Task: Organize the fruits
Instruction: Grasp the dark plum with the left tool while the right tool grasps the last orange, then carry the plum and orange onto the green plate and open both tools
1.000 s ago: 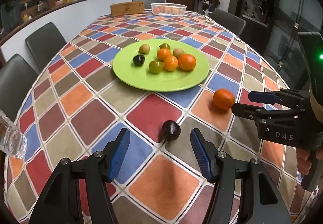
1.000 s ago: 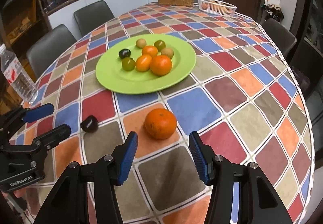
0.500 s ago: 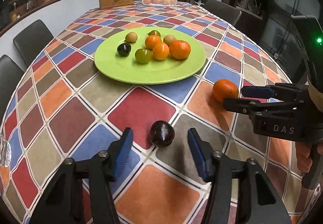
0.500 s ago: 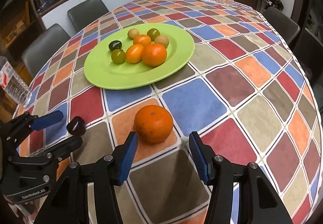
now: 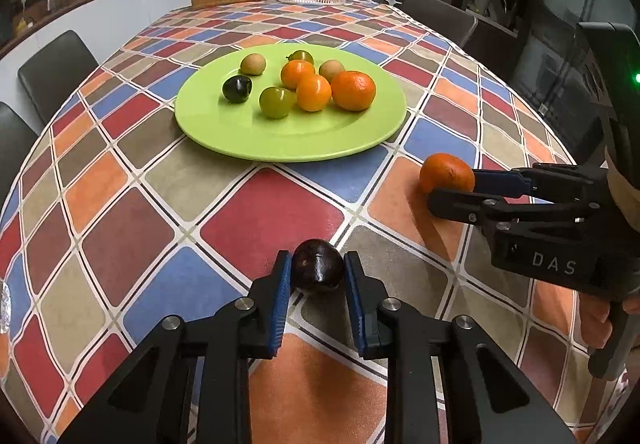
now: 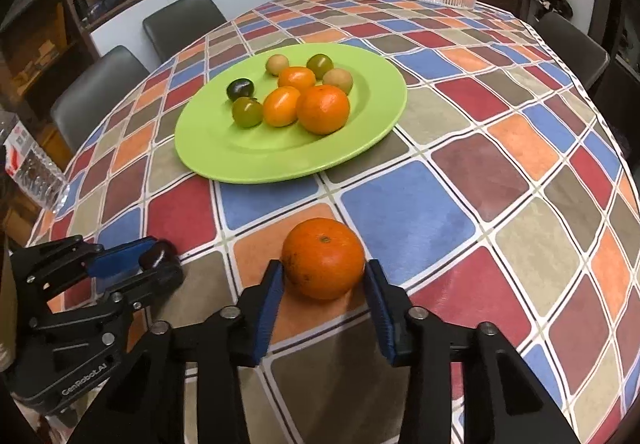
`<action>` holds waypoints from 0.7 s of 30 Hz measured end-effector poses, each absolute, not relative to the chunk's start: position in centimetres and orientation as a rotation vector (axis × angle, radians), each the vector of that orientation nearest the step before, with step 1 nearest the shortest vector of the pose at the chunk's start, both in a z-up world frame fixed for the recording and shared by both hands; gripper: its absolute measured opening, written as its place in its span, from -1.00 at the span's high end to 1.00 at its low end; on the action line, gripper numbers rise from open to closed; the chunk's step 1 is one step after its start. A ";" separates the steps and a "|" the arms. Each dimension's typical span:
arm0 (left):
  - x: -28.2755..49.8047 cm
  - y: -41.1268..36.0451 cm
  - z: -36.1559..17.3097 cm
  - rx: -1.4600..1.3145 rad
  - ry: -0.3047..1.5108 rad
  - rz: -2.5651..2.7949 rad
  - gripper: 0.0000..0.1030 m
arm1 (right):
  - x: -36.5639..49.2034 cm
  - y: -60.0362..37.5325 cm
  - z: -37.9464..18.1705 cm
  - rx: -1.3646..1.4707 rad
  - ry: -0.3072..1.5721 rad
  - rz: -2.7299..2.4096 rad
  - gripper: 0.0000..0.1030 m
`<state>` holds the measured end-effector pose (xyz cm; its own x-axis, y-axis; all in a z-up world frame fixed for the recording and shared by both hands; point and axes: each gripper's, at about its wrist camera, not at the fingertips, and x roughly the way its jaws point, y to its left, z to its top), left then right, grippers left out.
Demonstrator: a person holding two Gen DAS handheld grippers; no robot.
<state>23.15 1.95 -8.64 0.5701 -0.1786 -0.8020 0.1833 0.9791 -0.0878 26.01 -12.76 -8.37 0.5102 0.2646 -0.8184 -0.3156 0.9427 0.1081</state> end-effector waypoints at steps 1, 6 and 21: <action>23.1 2.0 -8.5 0.003 0.936 -0.211 0.49 | 25.9 -12.6 -8.3 -0.068 0.968 0.346 0.20; 22.6 2.0 -7.4 -0.002 0.909 -0.216 0.49 | 25.0 -12.3 -7.6 -0.090 0.936 0.357 0.23; 21.9 1.8 -6.1 -0.001 0.878 -0.215 0.49 | 25.2 -12.9 -7.0 -0.030 0.950 0.381 0.05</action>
